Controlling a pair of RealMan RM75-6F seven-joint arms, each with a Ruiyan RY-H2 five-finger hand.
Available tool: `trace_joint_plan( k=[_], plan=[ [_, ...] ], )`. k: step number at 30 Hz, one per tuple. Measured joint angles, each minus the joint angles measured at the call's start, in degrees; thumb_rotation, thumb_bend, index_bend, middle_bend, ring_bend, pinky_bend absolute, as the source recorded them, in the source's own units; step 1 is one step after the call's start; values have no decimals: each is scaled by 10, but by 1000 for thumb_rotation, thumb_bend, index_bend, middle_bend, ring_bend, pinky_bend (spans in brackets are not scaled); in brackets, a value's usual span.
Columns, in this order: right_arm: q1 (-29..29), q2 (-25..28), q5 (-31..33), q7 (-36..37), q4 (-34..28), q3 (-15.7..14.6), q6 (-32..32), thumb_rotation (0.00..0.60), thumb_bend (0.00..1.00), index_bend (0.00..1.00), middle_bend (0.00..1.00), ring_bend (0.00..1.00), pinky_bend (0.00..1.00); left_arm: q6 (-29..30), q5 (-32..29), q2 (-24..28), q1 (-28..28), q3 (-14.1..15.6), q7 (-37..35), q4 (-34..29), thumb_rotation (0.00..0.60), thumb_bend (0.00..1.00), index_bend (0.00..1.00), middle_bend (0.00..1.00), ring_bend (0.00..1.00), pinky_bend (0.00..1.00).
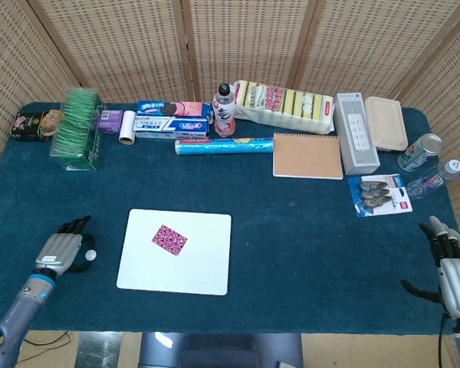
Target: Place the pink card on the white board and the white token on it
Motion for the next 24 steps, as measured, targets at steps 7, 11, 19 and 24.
trace_joint_plan(
  k=[7, 11, 19, 24],
  plan=[
    [0, 2, -1, 5, 0, 0, -1, 600, 0, 19, 0, 4, 0, 0, 4, 0, 3, -3, 1, -1, 600, 305, 487, 0, 0, 75],
    [0, 2, -1, 8, 0, -1, -2, 600, 0, 19, 0, 4, 0, -2, 10, 7, 2, -6, -8, -13, 600, 312, 486, 0, 0, 75],
    [2, 3, -5, 10, -2, -5, -7, 600, 0, 19, 0, 4, 0, 4, 41, 38, -9, -23, -20, -72, 600, 315, 487, 0, 0, 75],
    [3, 2, -4, 10, -1, -5, -9, 600, 0, 19, 0, 4, 0, -7, 25, 41, -38, -45, 21, -110, 600, 315, 487, 0, 0, 74]
  ],
)
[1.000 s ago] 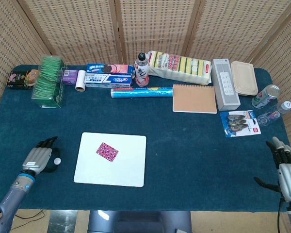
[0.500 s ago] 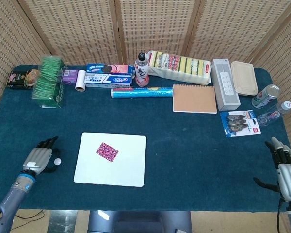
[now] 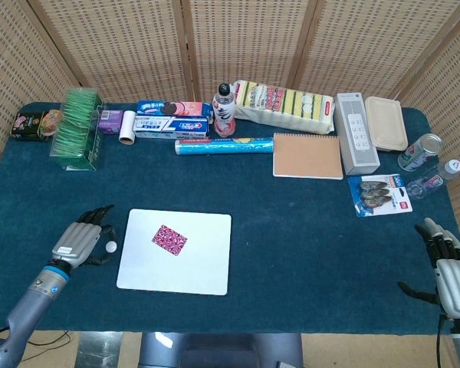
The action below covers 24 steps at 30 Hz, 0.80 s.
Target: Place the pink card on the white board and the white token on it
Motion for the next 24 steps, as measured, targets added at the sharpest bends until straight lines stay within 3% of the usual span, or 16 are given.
trace_joint_plan(
  k=[8, 15, 24],
  plan=[
    [1, 1, 4, 5, 2, 2, -2, 600, 0, 19, 0, 4, 0, -31, -94, -37, -64, -29, 101, -20, 600, 315, 487, 0, 0, 75],
    [2, 4, 4, 12, 3, 1, -6, 600, 0, 19, 0, 5, 0, -30, -171, -89, -105, -31, 175, -21, 600, 313, 487, 0, 0, 75],
    [3, 6, 5, 18, 2, 1, -7, 600, 0, 19, 0, 5, 0, -11, -215, -117, -134, -33, 206, -27, 600, 311, 487, 0, 0, 75]
  ],
)
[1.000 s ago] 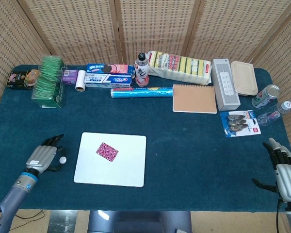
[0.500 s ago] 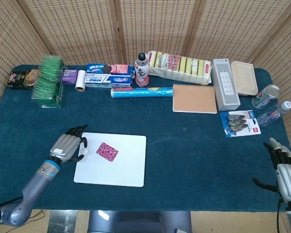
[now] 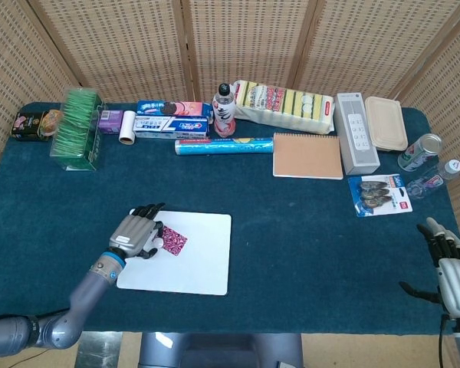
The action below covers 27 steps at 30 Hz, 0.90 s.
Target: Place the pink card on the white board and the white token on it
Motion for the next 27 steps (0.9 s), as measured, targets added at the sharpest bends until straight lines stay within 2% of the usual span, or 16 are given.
trace_joint_plan(
  k=[14, 15, 19, 25, 27],
  plan=[
    [-1, 2, 0, 2, -1, 0, 3, 600, 0, 19, 0, 4, 0, 33, -60, -39, -33, 4, 47, 23, 600, 303, 483, 0, 0, 75],
    [-1, 2, 0, 2, -1, 0, 3, 600, 0, 18, 0, 4, 0, 34, -62, -40, -34, 4, 48, 24, 600, 300, 445, 0, 0, 74],
    [-1, 3, 0, 3, -2, 0, 3, 600, 0, 19, 0, 4, 0, 31, -71, -42, -38, 7, 48, 25, 600, 274, 125, 0, 0, 75],
    [-2, 5, -1, 6, -3, 0, 5, 600, 0, 19, 0, 5, 0, 30, -85, -38, -44, 12, 53, 16, 600, 250, 6, 0, 0, 75],
    [-3, 5, -2, 6, -3, 0, 6, 600, 0, 19, 0, 4, 0, 33, -85, -37, -44, 12, 51, 14, 600, 244, 0, 0, 0, 75]
  ],
)
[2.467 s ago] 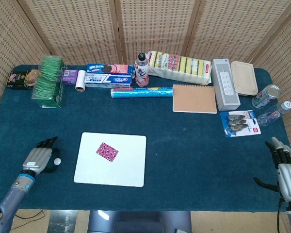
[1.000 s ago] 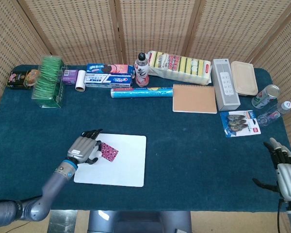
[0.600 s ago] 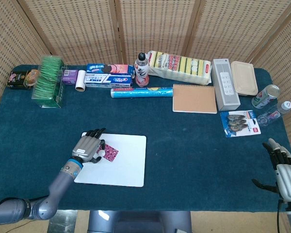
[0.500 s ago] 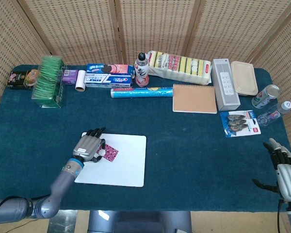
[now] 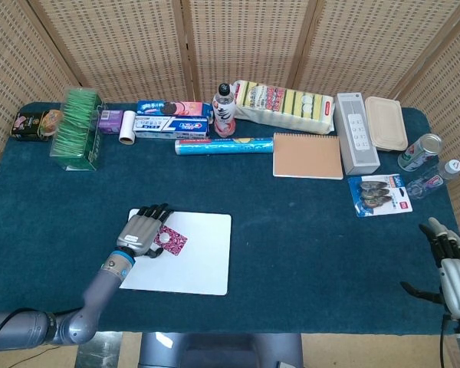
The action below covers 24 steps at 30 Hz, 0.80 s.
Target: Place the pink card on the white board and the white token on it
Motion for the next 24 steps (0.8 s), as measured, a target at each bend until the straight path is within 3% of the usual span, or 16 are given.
trace_joint_plan(
  k=[4, 10, 13, 18, 24],
  plan=[
    [-1, 1, 1, 2, 0, 1, 2, 600, 0, 19, 0, 5, 0, 7, 23, 13, 7, -3, -23, -14, 600, 204, 0, 0, 0, 75],
    [-2, 3, 4, 5, 2, 3, 6, 600, 0, 19, 0, 4, 0, 40, 113, 59, 43, 7, -75, -40, 600, 108, 0, 0, 0, 75],
    [-4, 2, 7, -2, 3, 5, 9, 600, 0, 20, 0, 4, 0, 87, 171, 85, 77, 24, -91, -43, 600, 86, 0, 0, 0, 74],
    [-6, -6, 10, -31, 5, 10, 20, 600, 0, 88, 0, 4, 0, 216, 280, 128, 170, 66, -152, -28, 600, 111, 0, 0, 0, 75],
    [-11, -19, 12, -88, 6, 15, 42, 600, 0, 128, 0, 4, 0, 336, 340, 159, 293, 111, -222, 12, 600, 122, 0, 0, 0, 75]
  ],
)
